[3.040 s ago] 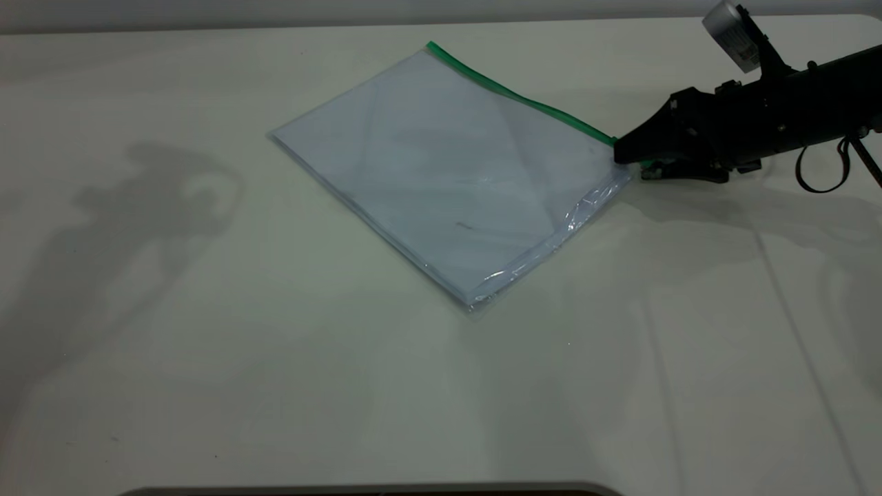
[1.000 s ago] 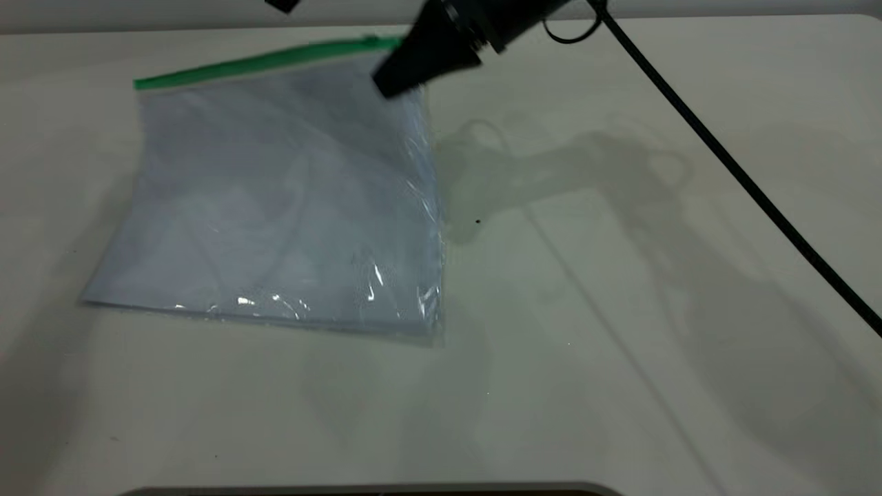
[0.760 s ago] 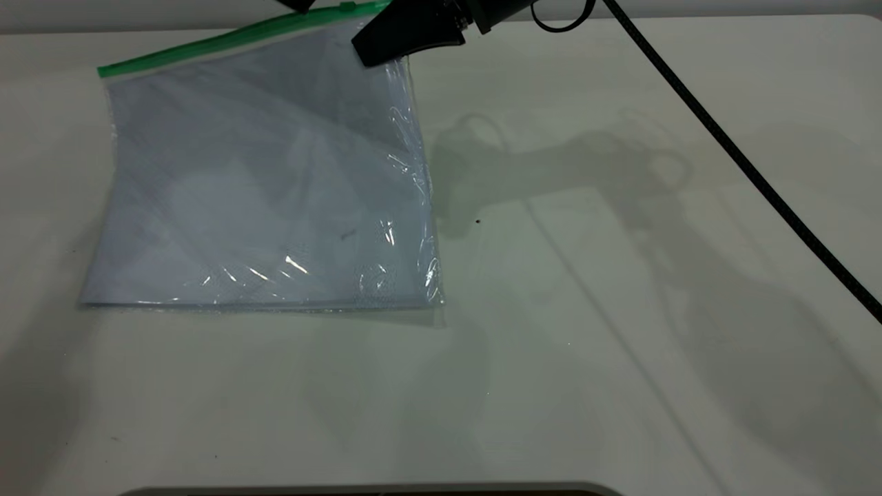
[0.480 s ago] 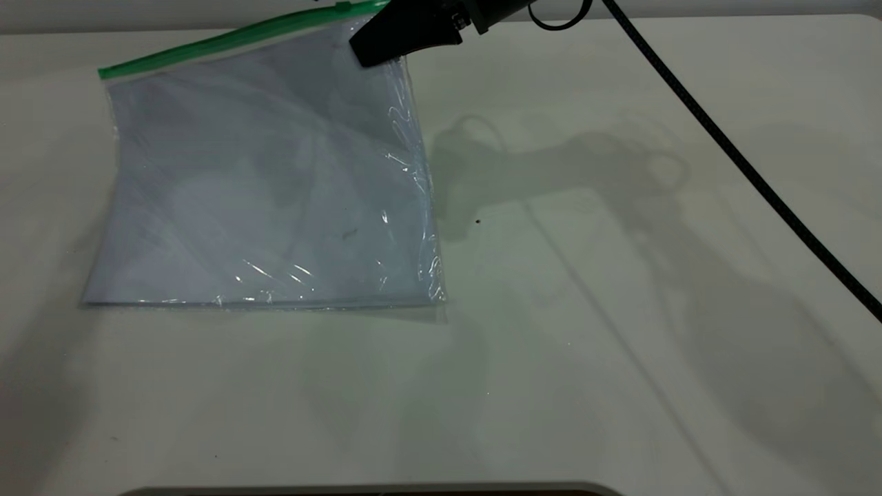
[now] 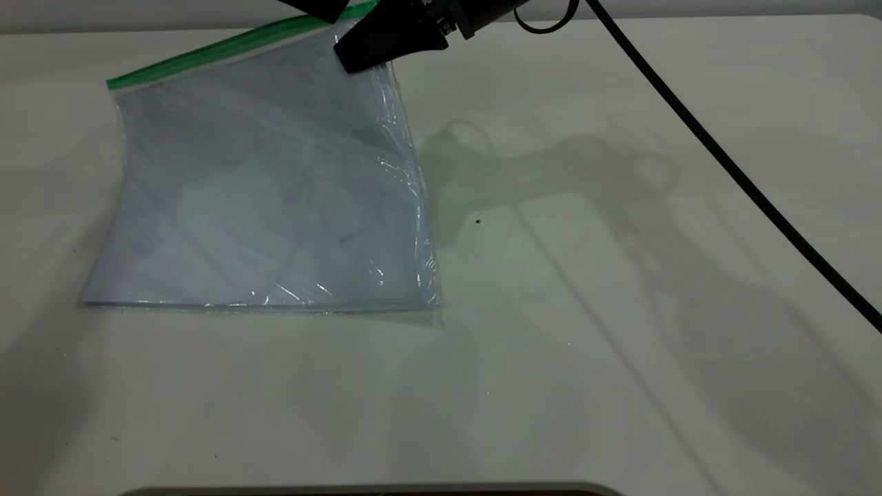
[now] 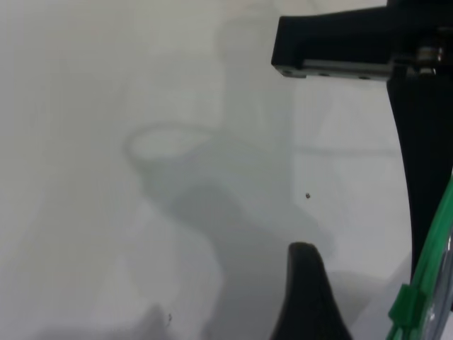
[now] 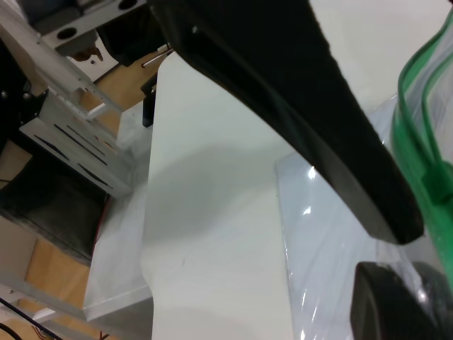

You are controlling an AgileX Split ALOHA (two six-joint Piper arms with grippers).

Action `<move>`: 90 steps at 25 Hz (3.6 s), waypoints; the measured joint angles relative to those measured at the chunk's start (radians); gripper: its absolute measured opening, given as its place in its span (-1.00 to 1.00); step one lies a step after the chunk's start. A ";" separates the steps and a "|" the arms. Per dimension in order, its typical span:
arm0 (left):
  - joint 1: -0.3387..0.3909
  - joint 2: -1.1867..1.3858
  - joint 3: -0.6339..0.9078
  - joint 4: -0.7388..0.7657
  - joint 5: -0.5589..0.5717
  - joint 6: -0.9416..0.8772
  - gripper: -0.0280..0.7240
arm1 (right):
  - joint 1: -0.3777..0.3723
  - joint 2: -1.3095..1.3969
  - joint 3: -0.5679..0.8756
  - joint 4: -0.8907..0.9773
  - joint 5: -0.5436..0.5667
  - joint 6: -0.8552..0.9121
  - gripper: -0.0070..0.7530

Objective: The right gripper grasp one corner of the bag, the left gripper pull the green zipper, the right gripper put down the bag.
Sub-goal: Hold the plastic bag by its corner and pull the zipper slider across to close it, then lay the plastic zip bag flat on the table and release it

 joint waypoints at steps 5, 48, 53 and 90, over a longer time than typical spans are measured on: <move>-0.001 0.014 0.000 -0.007 0.002 0.001 0.39 | 0.000 0.000 0.000 0.001 0.000 0.000 -0.89; 0.077 0.028 -0.038 0.219 0.004 -0.144 -0.78 | -0.251 0.000 0.000 0.023 0.053 0.045 -0.89; 0.122 0.028 -0.038 0.258 0.039 -0.177 -0.78 | -0.272 0.000 0.000 0.013 0.050 0.051 -0.89; 0.147 -0.172 -0.130 0.653 0.079 -0.962 0.54 | -0.394 -0.229 -0.113 -0.622 -0.086 0.598 0.54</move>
